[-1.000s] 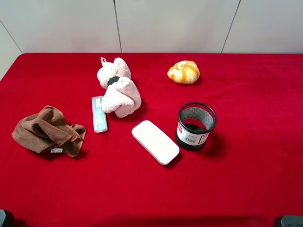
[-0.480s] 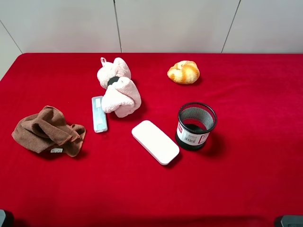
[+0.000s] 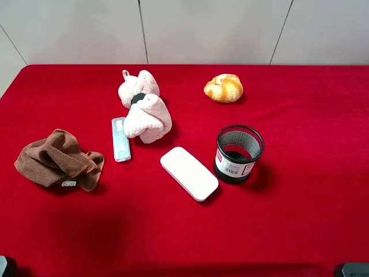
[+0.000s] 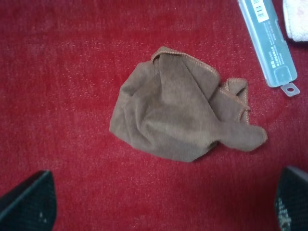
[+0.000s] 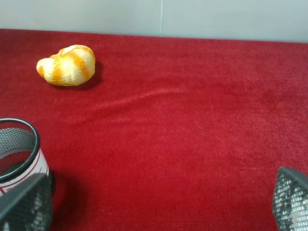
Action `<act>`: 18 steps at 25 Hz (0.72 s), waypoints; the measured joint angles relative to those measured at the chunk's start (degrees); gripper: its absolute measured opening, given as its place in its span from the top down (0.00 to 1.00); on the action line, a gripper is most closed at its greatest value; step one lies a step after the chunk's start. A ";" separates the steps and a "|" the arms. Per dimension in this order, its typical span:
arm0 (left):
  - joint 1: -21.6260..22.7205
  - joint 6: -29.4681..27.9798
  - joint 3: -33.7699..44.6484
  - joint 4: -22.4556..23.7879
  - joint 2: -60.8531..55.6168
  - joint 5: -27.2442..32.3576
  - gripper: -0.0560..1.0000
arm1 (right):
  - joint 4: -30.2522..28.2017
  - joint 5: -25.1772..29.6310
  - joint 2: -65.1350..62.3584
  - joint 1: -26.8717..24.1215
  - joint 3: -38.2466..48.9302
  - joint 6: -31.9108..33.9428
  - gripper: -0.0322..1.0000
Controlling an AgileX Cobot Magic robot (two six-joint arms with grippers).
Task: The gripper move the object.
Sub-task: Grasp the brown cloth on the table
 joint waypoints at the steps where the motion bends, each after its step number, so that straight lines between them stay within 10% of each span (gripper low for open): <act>1: -0.09 0.00 -0.68 0.00 1.63 -0.06 0.10 | 0.00 0.00 0.00 0.00 0.00 0.00 0.30; 18: -12.71 -4.83 -5.05 5.39 24.43 -2.10 0.11 | 0.00 0.05 0.00 0.00 0.00 0.00 0.30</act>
